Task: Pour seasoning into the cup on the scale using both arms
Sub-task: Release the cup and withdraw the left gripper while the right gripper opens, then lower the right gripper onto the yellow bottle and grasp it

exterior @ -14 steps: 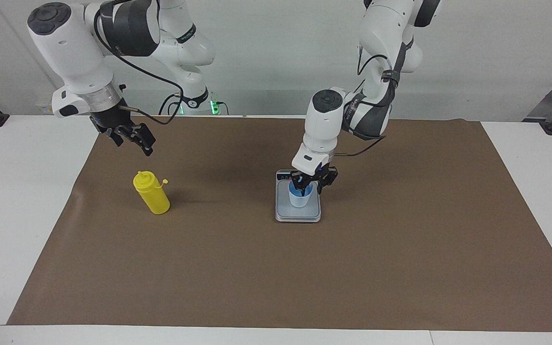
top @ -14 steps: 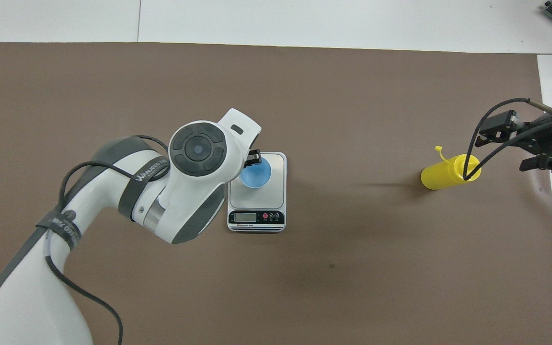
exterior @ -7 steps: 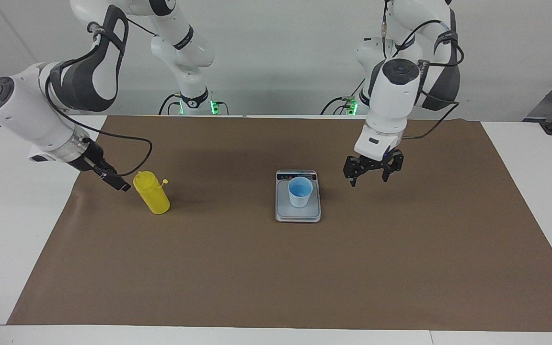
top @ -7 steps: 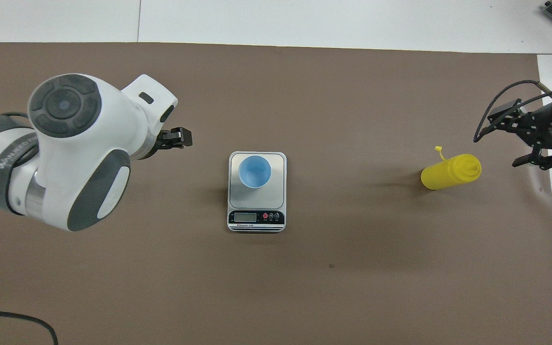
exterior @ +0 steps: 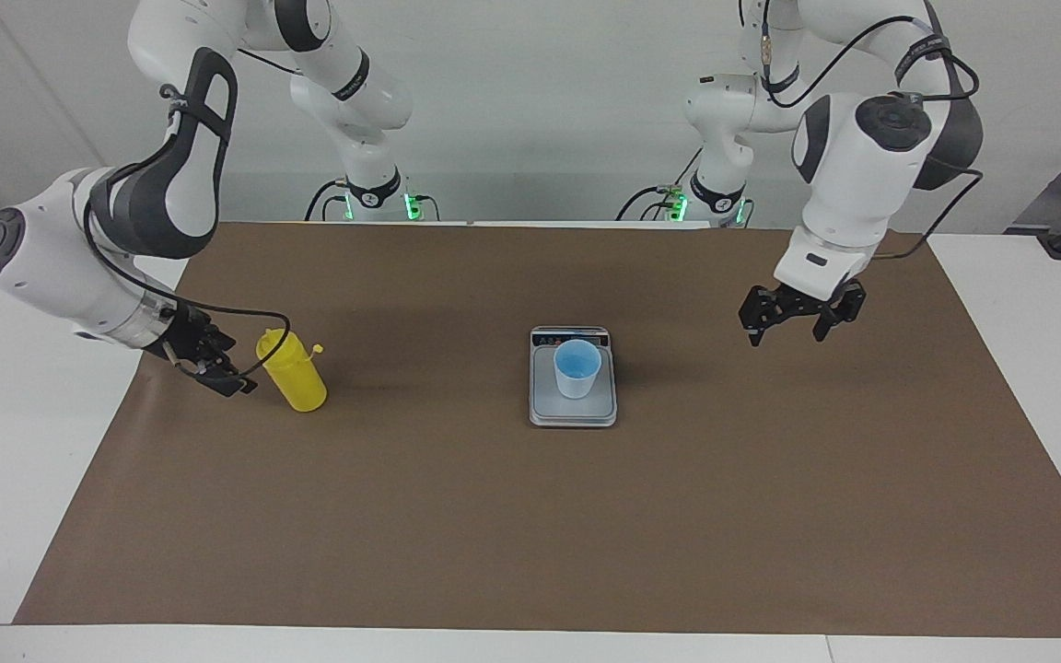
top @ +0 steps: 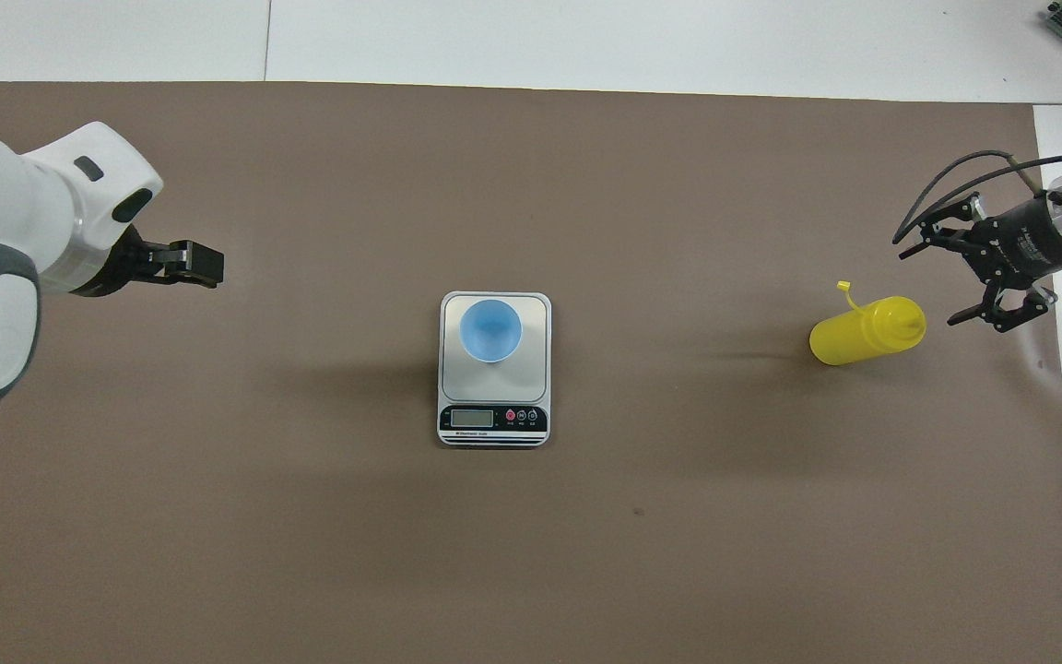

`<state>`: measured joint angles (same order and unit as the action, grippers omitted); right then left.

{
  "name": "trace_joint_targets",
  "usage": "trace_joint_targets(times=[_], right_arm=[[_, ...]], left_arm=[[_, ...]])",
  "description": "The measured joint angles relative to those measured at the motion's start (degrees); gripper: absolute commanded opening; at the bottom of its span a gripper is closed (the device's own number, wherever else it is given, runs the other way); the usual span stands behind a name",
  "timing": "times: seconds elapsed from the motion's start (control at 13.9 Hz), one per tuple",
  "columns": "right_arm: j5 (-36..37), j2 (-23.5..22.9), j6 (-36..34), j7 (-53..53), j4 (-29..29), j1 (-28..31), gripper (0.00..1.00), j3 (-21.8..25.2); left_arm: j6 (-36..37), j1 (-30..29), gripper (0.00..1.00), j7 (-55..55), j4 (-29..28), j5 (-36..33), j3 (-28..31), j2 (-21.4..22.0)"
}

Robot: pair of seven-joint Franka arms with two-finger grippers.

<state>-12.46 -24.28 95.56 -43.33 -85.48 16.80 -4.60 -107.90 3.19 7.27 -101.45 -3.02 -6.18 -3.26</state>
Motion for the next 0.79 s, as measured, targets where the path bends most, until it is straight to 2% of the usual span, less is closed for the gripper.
trace_joint_targets(times=[0.22,0.43,0.79], right_arm=[[-0.9,-3.91,-1.89,-3.24,3.12,0.37,1.0,0.01],[-4.42,-6.91,-2.32,-3.49,4.25,1.17,1.0,0.02],[-9.97,-7.99,-4.6,-3.62,0.91,1.68,1.0,0.01]], left_arm=[[1.93,-3.44,1.0,-5.81,0.01,1.14,0.07,1.18],[5.68,-4.43,1.0,-7.83,1.7,1.41,0.26,1.95],[14.15,-4.39,1.0,-8.03,6.95,1.45,-0.82,2.86]])
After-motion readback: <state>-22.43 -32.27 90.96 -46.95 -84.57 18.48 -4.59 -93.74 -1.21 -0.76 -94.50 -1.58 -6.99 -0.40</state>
